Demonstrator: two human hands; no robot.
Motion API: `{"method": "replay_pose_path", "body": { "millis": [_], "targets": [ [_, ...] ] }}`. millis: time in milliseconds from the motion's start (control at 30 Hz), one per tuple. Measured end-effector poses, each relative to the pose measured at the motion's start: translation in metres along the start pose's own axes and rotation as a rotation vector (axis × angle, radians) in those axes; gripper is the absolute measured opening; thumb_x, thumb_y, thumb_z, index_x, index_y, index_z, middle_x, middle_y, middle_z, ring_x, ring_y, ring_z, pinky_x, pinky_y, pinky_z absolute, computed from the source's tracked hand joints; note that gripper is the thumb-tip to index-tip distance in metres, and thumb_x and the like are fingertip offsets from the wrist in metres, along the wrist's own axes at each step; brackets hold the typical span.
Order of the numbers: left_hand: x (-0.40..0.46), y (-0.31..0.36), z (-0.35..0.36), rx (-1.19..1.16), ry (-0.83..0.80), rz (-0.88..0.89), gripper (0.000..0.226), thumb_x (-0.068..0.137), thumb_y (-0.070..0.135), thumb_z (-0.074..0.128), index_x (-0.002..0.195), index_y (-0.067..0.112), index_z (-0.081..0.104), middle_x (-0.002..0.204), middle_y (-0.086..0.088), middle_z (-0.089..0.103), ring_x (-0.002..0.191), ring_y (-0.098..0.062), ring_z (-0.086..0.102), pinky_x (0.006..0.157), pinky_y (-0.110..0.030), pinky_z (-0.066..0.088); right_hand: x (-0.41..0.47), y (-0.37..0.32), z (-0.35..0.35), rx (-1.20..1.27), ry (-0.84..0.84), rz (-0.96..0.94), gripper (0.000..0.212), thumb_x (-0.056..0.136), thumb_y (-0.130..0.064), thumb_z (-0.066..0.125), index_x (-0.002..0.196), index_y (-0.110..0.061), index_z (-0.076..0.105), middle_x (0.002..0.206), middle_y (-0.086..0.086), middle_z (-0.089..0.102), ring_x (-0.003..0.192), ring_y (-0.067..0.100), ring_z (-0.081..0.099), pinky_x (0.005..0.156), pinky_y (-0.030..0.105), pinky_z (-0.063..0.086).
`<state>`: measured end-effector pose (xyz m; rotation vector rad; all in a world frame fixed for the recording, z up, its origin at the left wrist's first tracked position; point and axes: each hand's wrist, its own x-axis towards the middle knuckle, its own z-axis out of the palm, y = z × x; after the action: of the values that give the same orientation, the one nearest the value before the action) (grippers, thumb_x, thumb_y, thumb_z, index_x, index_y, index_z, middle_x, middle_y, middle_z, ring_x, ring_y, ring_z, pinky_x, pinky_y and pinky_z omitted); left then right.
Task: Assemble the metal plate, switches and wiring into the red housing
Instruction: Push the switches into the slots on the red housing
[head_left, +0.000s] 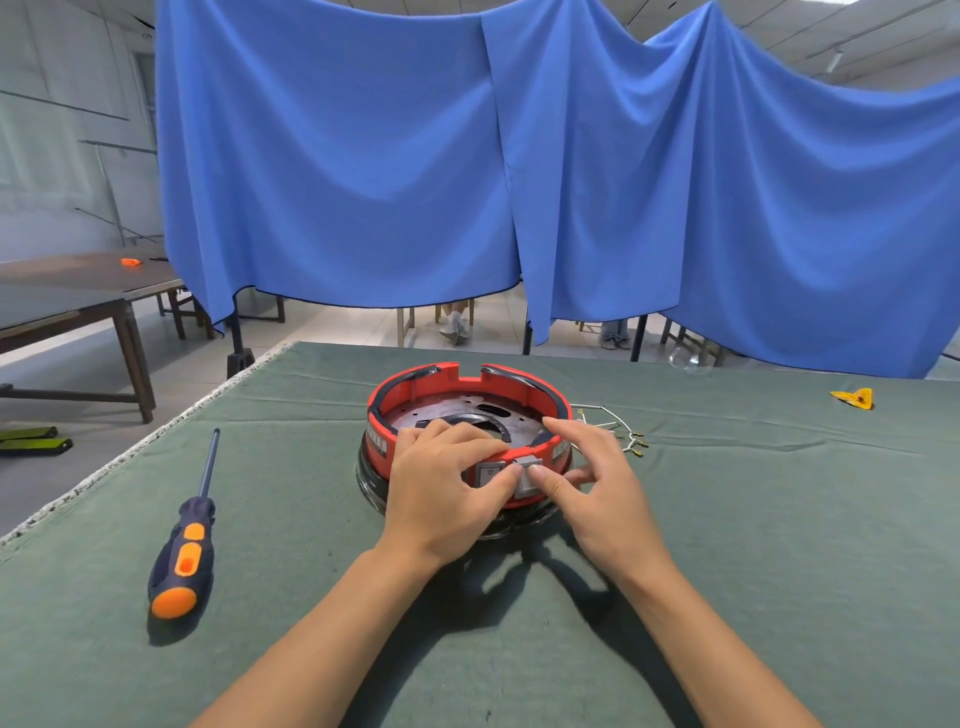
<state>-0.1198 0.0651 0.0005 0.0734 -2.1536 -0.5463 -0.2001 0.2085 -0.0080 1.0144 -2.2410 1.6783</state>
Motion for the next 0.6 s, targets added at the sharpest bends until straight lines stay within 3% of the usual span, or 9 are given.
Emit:
{"method": "replay_pose_path", "body": {
  "millis": [100, 200, 333, 600],
  "targets": [
    [0.001, 0.001, -0.001, -0.016, 0.007, -0.006, 0.029, 0.078, 0.046, 0.061, 0.09, 0.025, 0.077, 0.089, 0.014, 0.071, 0.086, -0.008, 0.059, 0.077, -0.028, 0.029, 0.003, 0.005, -0.002, -0.061, -0.118, 0.012, 0.037, 0.088, -0.029, 0.065, 0.123, -0.038, 0.057, 0.128, -0.03, 0.041, 0.089, -0.011, 0.05, 0.082, 0.011, 0.043],
    [0.002, 0.002, -0.001, -0.023, 0.006, -0.019, 0.029, 0.078, 0.045, 0.061, 0.089, 0.024, 0.077, 0.088, 0.014, 0.071, 0.086, -0.009, 0.057, 0.077, -0.028, 0.028, 0.006, 0.005, -0.004, -0.042, -0.134, 0.004, 0.027, 0.087, -0.026, 0.067, 0.11, -0.038, 0.061, 0.122, -0.024, 0.046, 0.089, 0.002, 0.05, 0.078, 0.017, 0.044],
    [0.002, 0.002, -0.001, -0.029, -0.002, -0.025, 0.029, 0.078, 0.045, 0.06, 0.088, 0.024, 0.078, 0.088, 0.014, 0.071, 0.085, -0.009, 0.056, 0.077, -0.028, 0.027, 0.012, 0.002, -0.008, 0.01, -0.148, -0.028, 0.022, 0.084, -0.017, 0.071, 0.099, -0.033, 0.066, 0.112, -0.01, 0.052, 0.086, -0.008, 0.05, 0.067, 0.011, 0.039],
    [0.002, 0.0, -0.003, -0.041, -0.045, -0.029, 0.027, 0.079, 0.043, 0.06, 0.089, 0.024, 0.077, 0.089, 0.013, 0.071, 0.09, -0.009, 0.057, 0.081, -0.029, 0.031, 0.028, -0.004, -0.016, -0.019, -0.176, 0.008, 0.02, 0.071, -0.02, 0.081, 0.084, -0.03, 0.069, 0.1, -0.004, 0.053, 0.082, -0.015, 0.051, 0.069, 0.003, 0.036]
  ]
}}
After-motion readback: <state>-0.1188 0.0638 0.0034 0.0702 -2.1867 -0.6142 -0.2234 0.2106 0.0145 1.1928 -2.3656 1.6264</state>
